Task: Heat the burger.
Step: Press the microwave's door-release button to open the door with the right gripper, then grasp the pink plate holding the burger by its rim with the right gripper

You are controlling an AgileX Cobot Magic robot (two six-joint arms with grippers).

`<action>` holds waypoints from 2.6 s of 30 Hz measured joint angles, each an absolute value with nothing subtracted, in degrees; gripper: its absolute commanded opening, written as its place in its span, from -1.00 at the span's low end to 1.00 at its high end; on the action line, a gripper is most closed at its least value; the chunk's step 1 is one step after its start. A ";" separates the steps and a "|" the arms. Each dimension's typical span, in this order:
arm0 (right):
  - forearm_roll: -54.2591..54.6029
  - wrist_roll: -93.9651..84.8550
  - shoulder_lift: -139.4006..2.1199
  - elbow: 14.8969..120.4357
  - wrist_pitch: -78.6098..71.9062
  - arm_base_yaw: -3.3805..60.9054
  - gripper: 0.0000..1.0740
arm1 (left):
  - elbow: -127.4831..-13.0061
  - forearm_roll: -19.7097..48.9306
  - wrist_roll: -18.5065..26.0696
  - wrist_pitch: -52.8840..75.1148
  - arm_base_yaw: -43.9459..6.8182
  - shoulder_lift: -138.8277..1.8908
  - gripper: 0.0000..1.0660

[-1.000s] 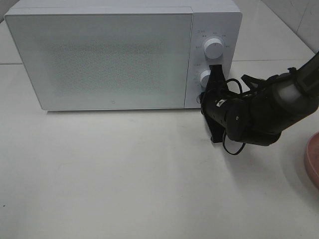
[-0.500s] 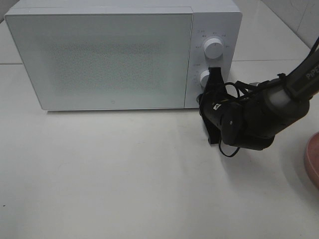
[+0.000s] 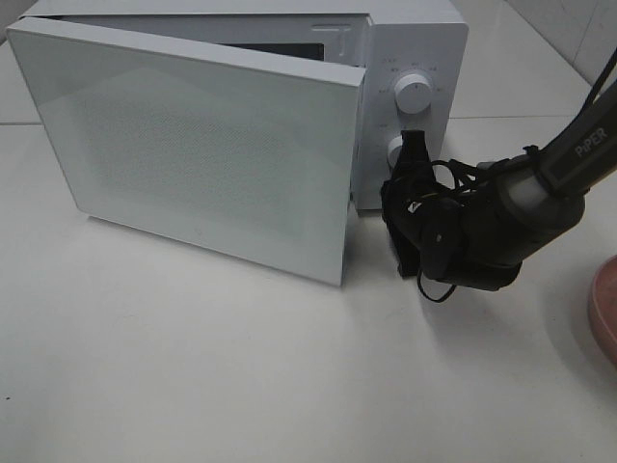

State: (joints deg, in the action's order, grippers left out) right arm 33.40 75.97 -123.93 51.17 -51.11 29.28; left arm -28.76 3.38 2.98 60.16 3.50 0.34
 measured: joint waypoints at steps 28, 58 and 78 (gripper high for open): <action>27.62 77.58 -117.17 45.26 -44.63 27.90 -0.96 | -28.76 3.38 2.98 59.99 3.50 0.34 0.88; 17.53 25.90 -95.05 42.17 5.44 27.79 -0.81 | -28.76 3.38 2.98 59.99 3.50 0.34 0.88; 5.79 3.72 -80.90 42.17 32.37 27.79 -0.32 | -28.76 3.38 2.98 59.99 3.50 0.34 0.88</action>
